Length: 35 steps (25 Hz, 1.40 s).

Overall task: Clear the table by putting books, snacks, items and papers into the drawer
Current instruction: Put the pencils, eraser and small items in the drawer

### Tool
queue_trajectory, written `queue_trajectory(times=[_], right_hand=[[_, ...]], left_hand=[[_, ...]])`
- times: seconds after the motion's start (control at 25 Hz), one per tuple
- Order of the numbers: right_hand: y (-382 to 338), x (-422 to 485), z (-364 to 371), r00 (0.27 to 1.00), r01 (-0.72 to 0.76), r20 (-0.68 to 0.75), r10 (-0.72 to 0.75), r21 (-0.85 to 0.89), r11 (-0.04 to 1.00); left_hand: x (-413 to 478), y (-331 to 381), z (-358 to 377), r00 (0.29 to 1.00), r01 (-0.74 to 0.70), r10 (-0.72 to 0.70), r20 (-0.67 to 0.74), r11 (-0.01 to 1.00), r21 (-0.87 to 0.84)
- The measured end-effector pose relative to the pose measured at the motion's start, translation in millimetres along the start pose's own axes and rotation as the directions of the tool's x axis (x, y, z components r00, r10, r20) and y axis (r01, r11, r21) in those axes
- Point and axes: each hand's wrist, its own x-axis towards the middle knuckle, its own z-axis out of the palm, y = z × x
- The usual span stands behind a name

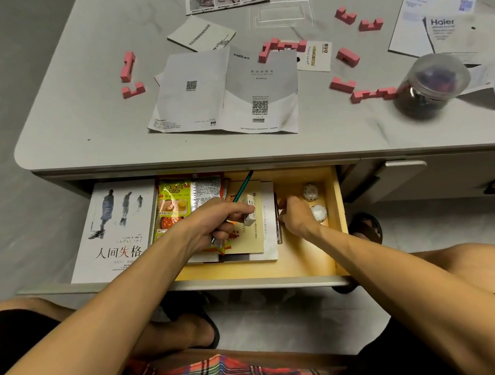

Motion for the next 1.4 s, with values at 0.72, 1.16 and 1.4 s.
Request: queue_trajectory(times=[0.72,1.16,1.4], right_hand=[[-39,-56,-90,0.952,-0.264,0.305,-0.025,0.860,0.436],[-69,-103,-113,0.673,-0.200,0.573,-0.467,0.750,0.631],[-61,-89,-97,0.772,0.113,0.547,-0.324,0.383,0.917]], left_hand=[[11,-6,1,0.994,-0.080,0.105,-0.011,0.816,0.573],[-15,4,-32,0.970,-0.011,0.084,-0.230,0.953,0.302],[-4,0,-29,0.985,-0.030,0.056,-0.163,0.987,0.156]])
